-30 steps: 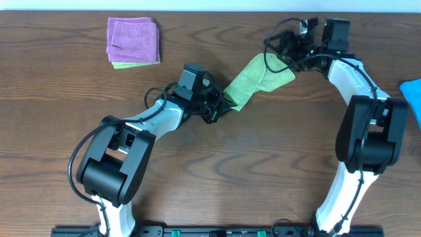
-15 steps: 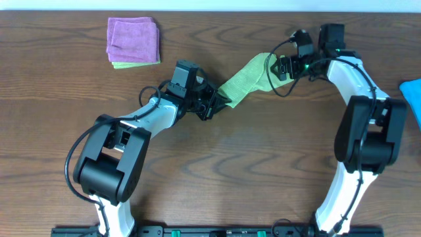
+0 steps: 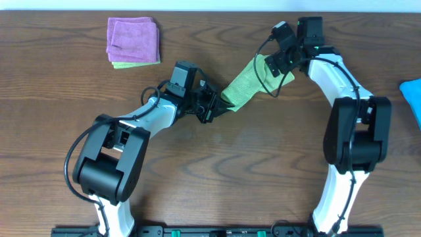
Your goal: Fold the cloth
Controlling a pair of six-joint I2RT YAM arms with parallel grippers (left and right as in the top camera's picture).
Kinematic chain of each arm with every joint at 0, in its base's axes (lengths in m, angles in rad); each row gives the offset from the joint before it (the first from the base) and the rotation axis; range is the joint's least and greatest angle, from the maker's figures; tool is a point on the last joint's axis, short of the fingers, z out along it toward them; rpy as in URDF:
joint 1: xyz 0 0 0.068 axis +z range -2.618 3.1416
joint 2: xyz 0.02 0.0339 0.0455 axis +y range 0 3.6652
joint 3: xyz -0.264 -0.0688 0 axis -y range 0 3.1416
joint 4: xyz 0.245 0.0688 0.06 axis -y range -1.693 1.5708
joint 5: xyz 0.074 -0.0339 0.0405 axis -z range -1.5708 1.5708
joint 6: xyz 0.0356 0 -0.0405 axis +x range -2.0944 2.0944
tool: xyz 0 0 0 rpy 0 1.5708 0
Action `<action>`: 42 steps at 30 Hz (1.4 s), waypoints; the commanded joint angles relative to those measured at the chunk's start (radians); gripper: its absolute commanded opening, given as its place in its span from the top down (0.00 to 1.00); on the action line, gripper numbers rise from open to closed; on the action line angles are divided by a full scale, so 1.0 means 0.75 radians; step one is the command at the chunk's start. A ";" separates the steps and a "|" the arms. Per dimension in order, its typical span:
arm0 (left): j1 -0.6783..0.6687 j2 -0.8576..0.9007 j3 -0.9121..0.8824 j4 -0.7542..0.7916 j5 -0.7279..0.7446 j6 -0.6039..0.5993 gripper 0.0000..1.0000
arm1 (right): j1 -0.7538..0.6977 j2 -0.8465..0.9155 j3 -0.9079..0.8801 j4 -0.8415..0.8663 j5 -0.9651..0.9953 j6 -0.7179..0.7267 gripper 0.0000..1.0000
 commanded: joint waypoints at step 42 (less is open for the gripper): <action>0.094 -0.023 0.008 0.083 0.107 -0.084 0.94 | -0.137 -0.191 0.017 -0.344 -0.064 1.101 0.19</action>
